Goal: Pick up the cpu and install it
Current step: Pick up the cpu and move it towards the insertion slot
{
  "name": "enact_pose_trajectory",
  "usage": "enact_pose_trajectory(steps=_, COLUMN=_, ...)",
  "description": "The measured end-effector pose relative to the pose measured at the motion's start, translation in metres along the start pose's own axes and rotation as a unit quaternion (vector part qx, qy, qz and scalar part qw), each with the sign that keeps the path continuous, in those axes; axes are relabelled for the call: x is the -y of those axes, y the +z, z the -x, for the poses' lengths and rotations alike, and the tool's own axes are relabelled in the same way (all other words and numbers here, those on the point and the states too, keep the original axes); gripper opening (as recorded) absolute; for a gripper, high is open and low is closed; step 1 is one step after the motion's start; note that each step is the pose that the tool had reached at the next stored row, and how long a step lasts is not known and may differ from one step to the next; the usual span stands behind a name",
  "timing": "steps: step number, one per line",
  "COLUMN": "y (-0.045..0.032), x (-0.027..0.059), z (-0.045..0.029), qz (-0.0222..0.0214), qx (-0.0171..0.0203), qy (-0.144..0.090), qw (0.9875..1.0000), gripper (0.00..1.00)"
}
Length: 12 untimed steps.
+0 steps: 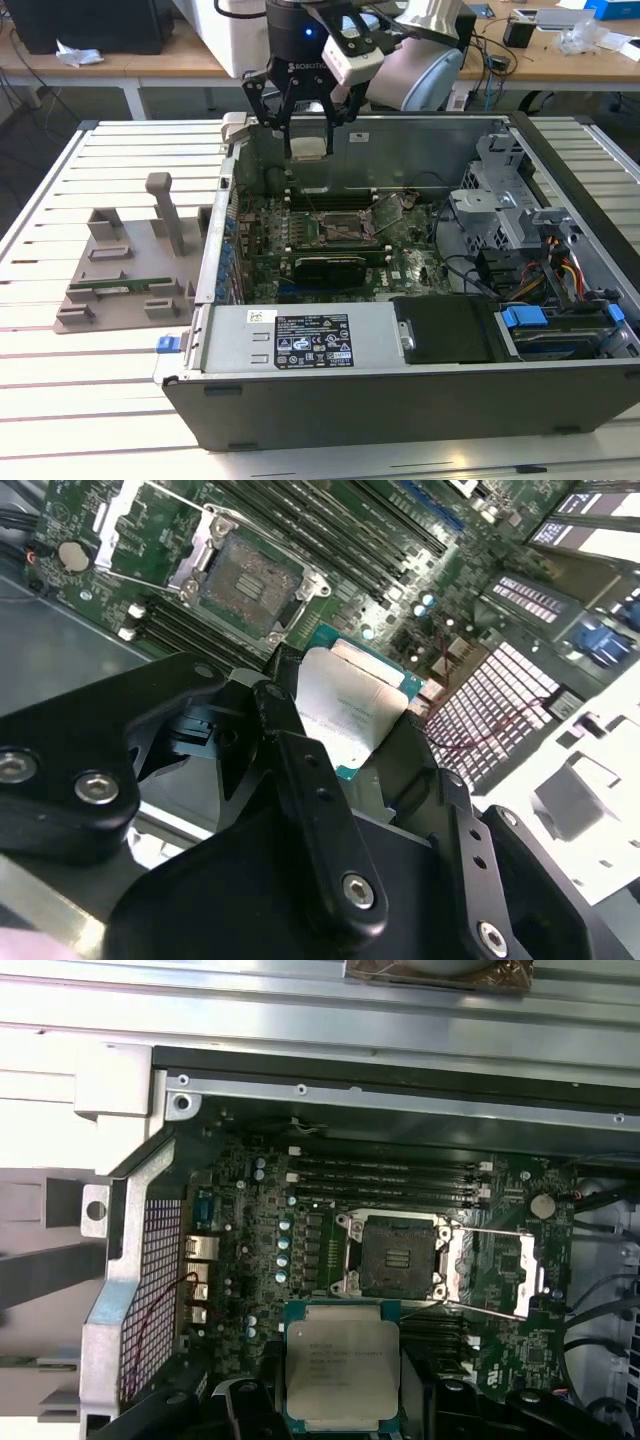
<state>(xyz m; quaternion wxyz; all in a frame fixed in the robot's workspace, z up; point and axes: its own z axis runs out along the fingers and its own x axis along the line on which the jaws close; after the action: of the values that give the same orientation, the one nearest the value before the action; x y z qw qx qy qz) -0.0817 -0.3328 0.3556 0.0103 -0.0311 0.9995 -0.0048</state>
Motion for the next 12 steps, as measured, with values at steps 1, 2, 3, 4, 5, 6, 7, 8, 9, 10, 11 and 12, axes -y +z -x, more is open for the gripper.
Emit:
enact_pose_trajectory(steps=1, y=0.0005, x=-0.0001, z=0.001, qz=0.0, qx=0.0, qy=0.0, qw=1.0, gripper=0.55)
enact_pose_trajectory(steps=2, y=0.0015, x=-0.0002, z=0.0028, qz=0.0, qx=0.0, qy=0.0, qw=1.0, gripper=0.55)
enact_pose_trajectory(steps=3, y=0.0024, x=-0.0003, z=0.0042, qz=0.0, qx=0.0, qy=0.0, qw=1.0, gripper=0.55)
enact_pose_trajectory(steps=4, y=0.0029, x=-0.0004, z=0.0052, qz=-0.0001, qx=0.0, qy=0.0, qw=1.0, gripper=0.55)
enact_pose_trajectory(steps=5, y=0.0038, x=-0.0005, z=0.0067, qz=-0.0001, qx=0.0, qy=0.0, qw=1.0, gripper=0.55)
enact_pose_trajectory(steps=6, y=0.0044, x=-0.0006, z=0.0076, qz=-0.0001, qx=0.0, qy=0.0, qw=1.0, gripper=0.55)
enact_pose_trajectory(steps=7, y=0.0051, x=-0.0007, z=0.0088, qz=-0.0001, qx=0.0, qy=0.0, qw=1.0, gripper=0.55)
enact_pose_trajectory(steps=8, y=0.0056, x=-0.0008, z=0.0097, qz=-0.0001, qx=0.0, qy=0.0, qw=1.0, gripper=0.55)
enact_pose_trajectory(steps=9, y=0.0067, x=-0.0009, z=0.0112, qz=0.0, qx=0.0, qy=0.0, qw=1.0, gripper=0.55)
enact_pose_trajectory(steps=10, y=0.0079, x=-0.001, z=0.0127, qz=-0.0001, qx=0.0, qy=0.0, qw=1.0, gripper=0.55)
enact_pose_trajectory(steps=11, y=0.0083, x=-0.001, z=0.0132, qz=-0.0001, qx=0.0, qy=0.0, qw=1.0, gripper=0.55)
enact_pose_trajectory(steps=12, y=0.0089, x=-0.0011, z=0.0139, qz=-0.0001, qx=-0.0001, qy=0.0, qw=1.0, gripper=0.55)
